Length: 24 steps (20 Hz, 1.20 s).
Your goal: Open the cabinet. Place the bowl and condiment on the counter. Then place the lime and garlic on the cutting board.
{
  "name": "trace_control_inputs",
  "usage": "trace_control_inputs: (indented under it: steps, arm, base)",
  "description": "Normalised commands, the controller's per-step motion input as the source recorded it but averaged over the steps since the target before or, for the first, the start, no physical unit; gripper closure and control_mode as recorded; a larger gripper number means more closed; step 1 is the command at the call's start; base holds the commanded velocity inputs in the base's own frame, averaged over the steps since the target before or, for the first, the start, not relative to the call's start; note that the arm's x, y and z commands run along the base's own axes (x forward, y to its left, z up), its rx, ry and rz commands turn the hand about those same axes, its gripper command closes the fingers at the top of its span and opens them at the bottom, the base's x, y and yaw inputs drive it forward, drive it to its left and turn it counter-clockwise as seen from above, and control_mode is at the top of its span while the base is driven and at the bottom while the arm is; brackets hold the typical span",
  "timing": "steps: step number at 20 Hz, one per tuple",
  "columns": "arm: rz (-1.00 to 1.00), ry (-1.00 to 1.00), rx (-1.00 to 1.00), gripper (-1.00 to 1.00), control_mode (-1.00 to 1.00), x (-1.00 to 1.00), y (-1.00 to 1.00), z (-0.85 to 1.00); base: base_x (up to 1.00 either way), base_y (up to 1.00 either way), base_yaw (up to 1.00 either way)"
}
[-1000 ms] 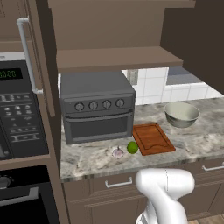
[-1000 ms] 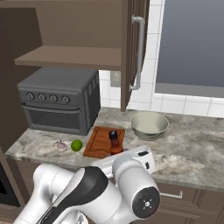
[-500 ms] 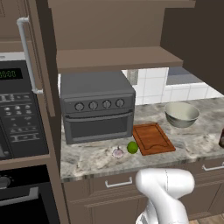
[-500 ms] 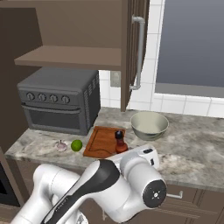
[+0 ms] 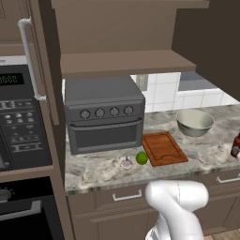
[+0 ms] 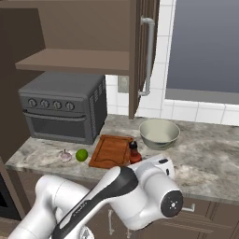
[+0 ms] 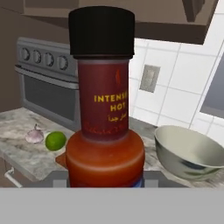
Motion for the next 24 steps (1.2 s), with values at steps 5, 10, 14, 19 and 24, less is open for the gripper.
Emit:
trace_control_inputs:
  steps: [5, 10, 14, 19, 24]
  arm:
    - [0.06, 0.0, 0.0, 1.0, -1.0, 0.22, -0.3, -0.14]
    - [0.03, 0.0, 0.0, 1.0, -1.0, 0.28, -0.12, -0.15]
    - [0.0, 0.0, 0.0, 1.0, -1.0, 0.41, 0.0, -0.17]
    - [0.01, 0.0, 0.0, 1.0, -1.0, 0.37, -0.05, -0.2]
    - [0.02, 0.0, 0.0, 1.0, -1.0, 0.18, -0.31, -0.26]
  base:
    - [0.0, 0.0, 0.0]
    - [0.0, 0.0, 0.0]
    - [0.0, 0.0, 0.0]
    - [0.0, 0.0, 0.0]
    - [0.0, 0.0, 0.0]
